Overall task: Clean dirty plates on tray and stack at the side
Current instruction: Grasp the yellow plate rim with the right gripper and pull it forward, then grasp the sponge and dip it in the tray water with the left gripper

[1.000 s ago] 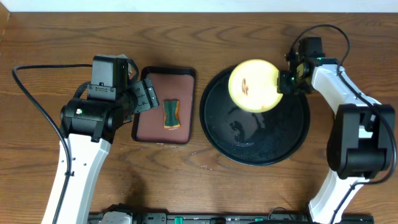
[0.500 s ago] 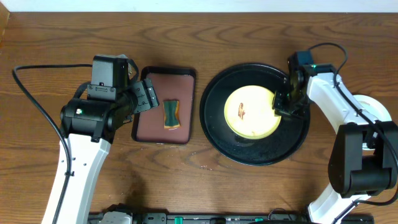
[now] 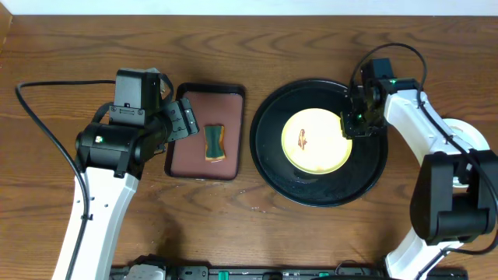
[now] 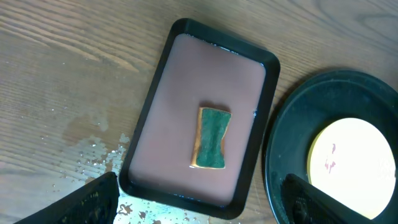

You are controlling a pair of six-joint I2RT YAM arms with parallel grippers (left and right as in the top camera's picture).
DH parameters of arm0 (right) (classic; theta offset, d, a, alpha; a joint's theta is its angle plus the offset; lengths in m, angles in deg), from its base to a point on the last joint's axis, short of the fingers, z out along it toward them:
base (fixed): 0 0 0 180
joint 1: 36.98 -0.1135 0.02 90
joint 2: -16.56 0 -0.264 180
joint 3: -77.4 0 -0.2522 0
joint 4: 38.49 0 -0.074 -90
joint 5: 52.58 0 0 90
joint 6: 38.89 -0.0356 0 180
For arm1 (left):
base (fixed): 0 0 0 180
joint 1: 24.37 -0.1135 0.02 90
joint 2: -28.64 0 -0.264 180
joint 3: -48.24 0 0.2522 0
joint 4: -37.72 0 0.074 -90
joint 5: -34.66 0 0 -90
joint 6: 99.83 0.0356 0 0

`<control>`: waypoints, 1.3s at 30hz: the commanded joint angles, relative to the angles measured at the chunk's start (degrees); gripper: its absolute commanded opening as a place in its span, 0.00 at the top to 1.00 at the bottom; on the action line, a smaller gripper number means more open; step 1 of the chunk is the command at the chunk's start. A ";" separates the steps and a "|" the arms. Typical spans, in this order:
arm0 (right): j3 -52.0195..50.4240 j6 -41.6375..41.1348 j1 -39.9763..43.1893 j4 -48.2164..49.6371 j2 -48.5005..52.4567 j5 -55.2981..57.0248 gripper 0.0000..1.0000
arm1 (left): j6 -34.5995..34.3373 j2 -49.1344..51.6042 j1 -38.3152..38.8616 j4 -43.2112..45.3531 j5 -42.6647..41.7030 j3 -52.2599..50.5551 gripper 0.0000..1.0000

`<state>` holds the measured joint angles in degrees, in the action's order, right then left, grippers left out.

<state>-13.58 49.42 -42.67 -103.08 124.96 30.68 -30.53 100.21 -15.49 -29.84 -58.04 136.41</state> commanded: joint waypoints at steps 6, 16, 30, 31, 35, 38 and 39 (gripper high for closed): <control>0.52 1.31 0.02 1.97 6.49 0.22 0.79 | -0.37 -0.07 -0.13 0.74 0.02 0.83 0.16; -0.24 -5.01 0.42 2.99 7.02 0.28 0.99 | -3.56 3.45 0.24 0.90 -1.62 -2.34 0.17; -0.24 -5.07 0.35 2.58 6.99 0.26 0.99 | 0.33 26.40 8.20 10.86 2.73 -5.79 0.31; -0.24 -5.09 0.35 2.51 6.99 0.26 0.99 | 0.33 27.76 8.22 11.93 2.71 -5.79 0.31; -0.24 -5.09 0.35 2.40 6.99 0.26 0.99 | 0.37 33.92 8.24 18.08 2.73 -5.79 0.54; -0.24 -5.09 0.35 2.40 7.02 0.26 0.99 | 0.35 38.12 8.24 21.42 2.73 -5.79 0.67; -0.24 -5.09 0.35 2.34 6.99 0.24 0.99 | 0.37 39.52 8.24 22.10 2.73 -5.79 0.72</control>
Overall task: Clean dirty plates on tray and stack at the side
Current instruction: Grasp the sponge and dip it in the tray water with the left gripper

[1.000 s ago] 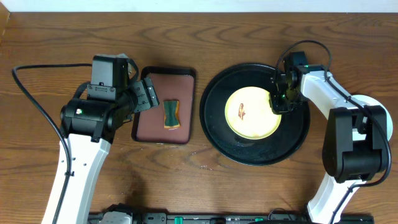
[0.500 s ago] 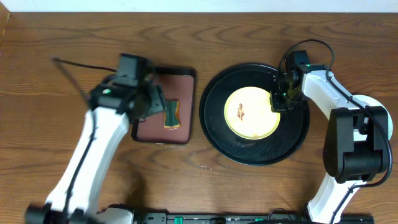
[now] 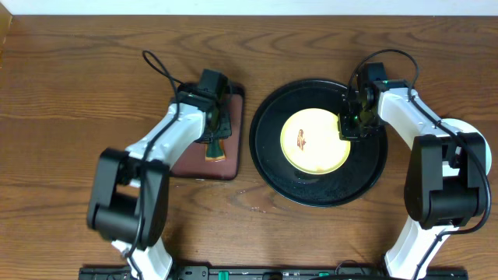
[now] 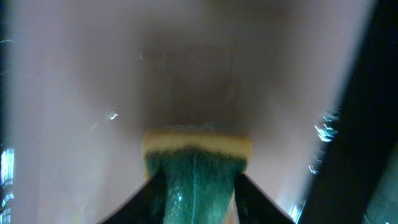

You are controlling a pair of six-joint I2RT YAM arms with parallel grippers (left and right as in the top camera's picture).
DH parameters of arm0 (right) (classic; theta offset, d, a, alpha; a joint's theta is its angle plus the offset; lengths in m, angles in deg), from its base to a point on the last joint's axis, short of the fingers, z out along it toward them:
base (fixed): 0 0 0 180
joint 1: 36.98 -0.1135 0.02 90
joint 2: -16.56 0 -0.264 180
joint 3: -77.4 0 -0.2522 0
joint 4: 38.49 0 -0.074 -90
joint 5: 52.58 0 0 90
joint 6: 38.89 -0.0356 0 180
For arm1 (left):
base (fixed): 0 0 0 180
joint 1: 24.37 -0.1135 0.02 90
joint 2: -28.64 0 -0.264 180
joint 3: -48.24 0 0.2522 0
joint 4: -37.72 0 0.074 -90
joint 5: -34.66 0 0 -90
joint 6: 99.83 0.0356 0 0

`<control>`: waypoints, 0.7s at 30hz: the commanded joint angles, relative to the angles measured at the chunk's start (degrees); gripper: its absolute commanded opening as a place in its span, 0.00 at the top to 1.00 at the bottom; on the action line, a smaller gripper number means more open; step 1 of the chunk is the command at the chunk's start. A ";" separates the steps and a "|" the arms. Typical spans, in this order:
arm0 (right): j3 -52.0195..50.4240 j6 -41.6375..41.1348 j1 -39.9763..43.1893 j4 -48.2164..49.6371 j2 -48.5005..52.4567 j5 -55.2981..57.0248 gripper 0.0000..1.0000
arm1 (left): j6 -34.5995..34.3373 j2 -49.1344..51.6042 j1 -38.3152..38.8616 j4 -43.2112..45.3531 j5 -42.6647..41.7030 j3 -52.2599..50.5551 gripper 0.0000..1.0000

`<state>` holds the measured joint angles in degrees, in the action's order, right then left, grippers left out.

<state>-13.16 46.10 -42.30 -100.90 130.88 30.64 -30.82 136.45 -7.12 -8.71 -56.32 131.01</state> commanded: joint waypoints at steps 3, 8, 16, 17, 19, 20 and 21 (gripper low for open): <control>-0.66 -1.77 -0.02 -0.11 1.07 0.28 0.99 | 0.85 5.05 -0.13 1.53 1.01 -0.39 0.93; -0.66 -1.77 -0.02 -0.48 1.07 0.31 0.99 | 2.40 1.79 -0.15 -1.46 0.98 1.99 0.90; -0.66 -1.77 -0.02 -0.48 1.07 0.31 0.99 | 2.54 -6.12 -0.13 -7.43 0.98 2.75 0.46; -0.66 -1.77 -0.02 -0.50 1.07 0.31 0.99 | 2.47 -5.99 -0.13 -9.05 0.96 2.69 0.46; -0.66 -1.77 -0.02 -0.55 1.07 0.31 0.99 | 1.60 -5.38 -0.13 -11.37 0.87 2.16 0.46; -0.66 -1.77 -0.02 -0.59 1.07 0.31 0.99 | 0.81 -5.01 -0.13 -12.22 0.31 1.64 0.46; -0.66 -1.77 -0.02 -0.61 1.07 0.31 0.99 | -0.31 -4.66 -0.13 -12.74 -0.79 0.70 0.46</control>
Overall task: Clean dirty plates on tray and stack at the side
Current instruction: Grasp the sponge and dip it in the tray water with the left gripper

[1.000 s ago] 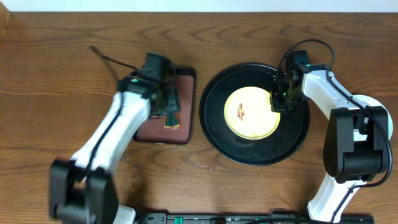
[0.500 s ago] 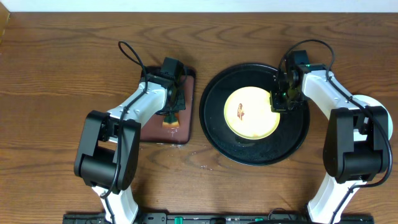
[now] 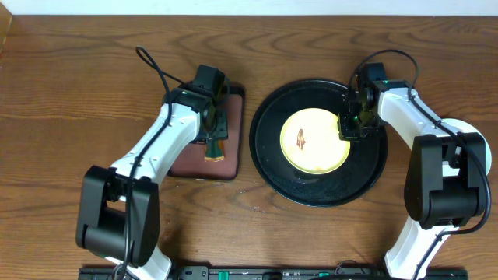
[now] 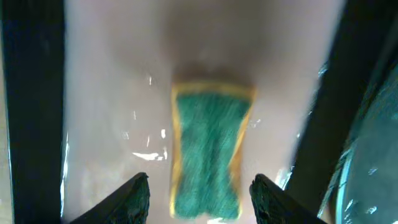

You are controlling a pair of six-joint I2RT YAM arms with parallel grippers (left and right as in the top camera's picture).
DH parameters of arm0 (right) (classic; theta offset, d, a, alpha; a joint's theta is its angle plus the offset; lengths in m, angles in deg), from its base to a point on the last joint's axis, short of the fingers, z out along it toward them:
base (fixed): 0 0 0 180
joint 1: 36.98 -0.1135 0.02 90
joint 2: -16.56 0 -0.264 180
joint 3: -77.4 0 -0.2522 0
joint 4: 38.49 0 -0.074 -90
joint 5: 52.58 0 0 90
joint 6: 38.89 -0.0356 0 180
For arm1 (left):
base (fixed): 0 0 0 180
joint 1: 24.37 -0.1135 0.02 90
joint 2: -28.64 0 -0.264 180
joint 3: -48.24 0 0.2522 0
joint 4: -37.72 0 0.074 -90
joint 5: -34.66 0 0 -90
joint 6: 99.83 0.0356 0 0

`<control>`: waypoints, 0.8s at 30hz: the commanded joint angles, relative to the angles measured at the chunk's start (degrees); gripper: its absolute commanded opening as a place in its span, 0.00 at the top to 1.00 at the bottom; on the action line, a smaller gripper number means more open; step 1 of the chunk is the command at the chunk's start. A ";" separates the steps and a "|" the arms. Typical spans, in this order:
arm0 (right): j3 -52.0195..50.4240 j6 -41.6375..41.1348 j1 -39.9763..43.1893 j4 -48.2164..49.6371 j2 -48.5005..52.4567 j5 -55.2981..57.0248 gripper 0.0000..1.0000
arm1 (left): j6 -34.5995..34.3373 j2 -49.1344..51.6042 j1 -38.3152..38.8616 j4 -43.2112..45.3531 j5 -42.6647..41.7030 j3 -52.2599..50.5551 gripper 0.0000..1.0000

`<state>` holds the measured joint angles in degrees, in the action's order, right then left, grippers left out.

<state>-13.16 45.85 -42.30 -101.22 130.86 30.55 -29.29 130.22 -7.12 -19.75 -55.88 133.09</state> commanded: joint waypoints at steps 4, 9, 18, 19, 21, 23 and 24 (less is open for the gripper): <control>-0.66 -1.55 -0.02 -0.26 1.09 0.39 0.99 | -2.23 2.29 -0.02 0.87 -5.20 -7.10 0.46; -0.66 -1.55 -0.02 -0.26 1.09 0.39 0.99 | -1.90 2.29 -0.02 7.02 -5.09 -11.89 0.56; -0.66 -1.53 -0.02 -0.26 1.09 0.39 0.99 | 4.04 1.46 -0.66 7.80 -4.81 -7.93 0.93; -0.66 -1.53 -0.02 -0.26 1.09 0.39 0.99 | 4.04 1.09 -0.63 6.54 -4.83 -6.49 0.92; -0.66 -1.53 -0.02 -0.24 1.09 0.39 0.99 | 4.07 0.31 -0.63 4.66 -4.81 -4.48 0.64; -0.66 -1.53 -0.02 -0.22 1.09 0.39 0.99 | 4.37 -0.55 -0.63 4.13 -4.79 -3.54 0.50; -0.66 -1.55 -0.02 -0.22 1.09 0.39 0.99 | 4.81 -0.83 -0.63 4.44 -4.66 -3.52 0.45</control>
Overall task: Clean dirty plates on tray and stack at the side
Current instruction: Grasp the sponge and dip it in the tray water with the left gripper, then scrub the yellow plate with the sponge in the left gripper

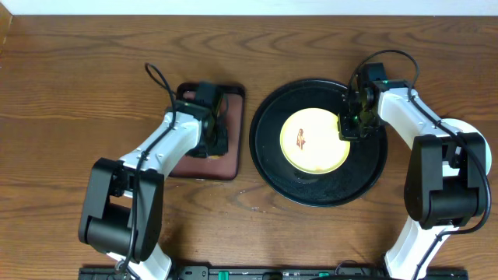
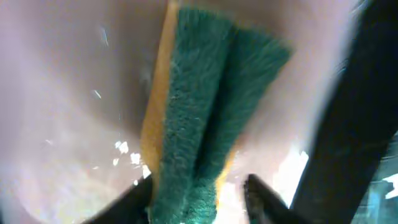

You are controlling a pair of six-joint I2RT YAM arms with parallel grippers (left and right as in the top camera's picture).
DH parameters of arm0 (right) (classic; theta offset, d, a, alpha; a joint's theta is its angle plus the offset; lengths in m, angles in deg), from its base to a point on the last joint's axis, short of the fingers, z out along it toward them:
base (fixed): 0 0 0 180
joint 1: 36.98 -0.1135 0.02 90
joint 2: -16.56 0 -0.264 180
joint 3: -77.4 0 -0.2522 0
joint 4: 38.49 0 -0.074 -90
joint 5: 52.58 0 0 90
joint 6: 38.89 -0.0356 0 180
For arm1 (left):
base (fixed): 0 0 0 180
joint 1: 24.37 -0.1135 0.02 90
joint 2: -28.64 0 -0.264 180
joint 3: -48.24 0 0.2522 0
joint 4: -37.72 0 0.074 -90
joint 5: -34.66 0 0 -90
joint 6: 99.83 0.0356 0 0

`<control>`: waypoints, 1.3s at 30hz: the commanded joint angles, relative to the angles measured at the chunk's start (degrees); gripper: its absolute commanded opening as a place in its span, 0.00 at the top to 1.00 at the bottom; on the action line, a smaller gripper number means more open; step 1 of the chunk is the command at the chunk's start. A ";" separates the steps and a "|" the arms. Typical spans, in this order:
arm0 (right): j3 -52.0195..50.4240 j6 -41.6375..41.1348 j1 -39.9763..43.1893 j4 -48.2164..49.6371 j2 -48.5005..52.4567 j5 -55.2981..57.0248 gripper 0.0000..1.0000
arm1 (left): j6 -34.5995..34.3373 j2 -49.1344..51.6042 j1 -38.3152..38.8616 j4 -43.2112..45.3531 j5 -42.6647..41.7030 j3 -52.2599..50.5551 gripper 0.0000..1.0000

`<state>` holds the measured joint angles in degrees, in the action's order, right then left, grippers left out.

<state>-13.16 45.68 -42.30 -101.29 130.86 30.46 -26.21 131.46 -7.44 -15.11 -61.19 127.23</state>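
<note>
A green and yellow sponge lies in the wet brown tray, creased along its middle. My left gripper is low over it and open: the left finger touches the sponge's side and a small gap shows at the right finger. In the overhead view this gripper hides the sponge. A yellow plate with a red-brown stain sits in the round black tray. My right gripper is shut on the plate's right rim.
A white plate lies at the table's right edge, partly under the right arm. Water drops speckle the wood in front of both trays. The black rim of the brown tray rises close on the sponge's right.
My left gripper has dropped closer to the sponge and its fingers have narrowed around it; the sponge now shows a crease. The right arm and yellow plate are unchanged.
First my left gripper hung open high beside the brown tray, the sponge flat inside. Then it was down in the tray with fingers against the sponge. Then it stood higher and wide open over it, and now low and narrowed again. The right gripper stayed on the plate's rim.
</note>
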 commanded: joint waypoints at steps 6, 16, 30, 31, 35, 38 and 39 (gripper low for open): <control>-0.66 -1.38 -0.02 -0.07 1.09 0.46 0.99 | 1.81 -0.68 -0.22 3.30 3.78 1.84 0.44; -0.66 -1.38 -0.02 -0.04 1.09 0.46 0.99 | 1.79 7.37 -0.17 7.67 3.43 -0.50 0.93; -0.66 -1.36 -0.02 0.02 1.09 0.46 0.99 | 1.77 -2.64 -0.02 -2.54 0.81 9.86 0.92; -0.66 -1.36 -0.02 0.02 1.09 0.46 0.99 | 1.77 -3.26 0.13 -2.84 -0.87 11.10 0.93; -0.66 -1.36 -0.04 0.04 1.09 0.42 0.99 | -1.11 -4.15 1.75 -2.54 -6.71 16.26 0.92; -0.66 -0.37 -0.02 0.07 1.09 -1.03 0.99 | -5.86 -4.13 3.76 1.81 -9.46 17.09 0.93; -0.66 0.31 -0.02 0.22 1.11 -1.57 0.99 | -7.69 -3.96 4.52 3.82 -10.95 17.09 0.93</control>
<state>-13.16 45.72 -42.30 -101.25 130.86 30.13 -27.98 127.40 -5.17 -13.56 -66.11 143.43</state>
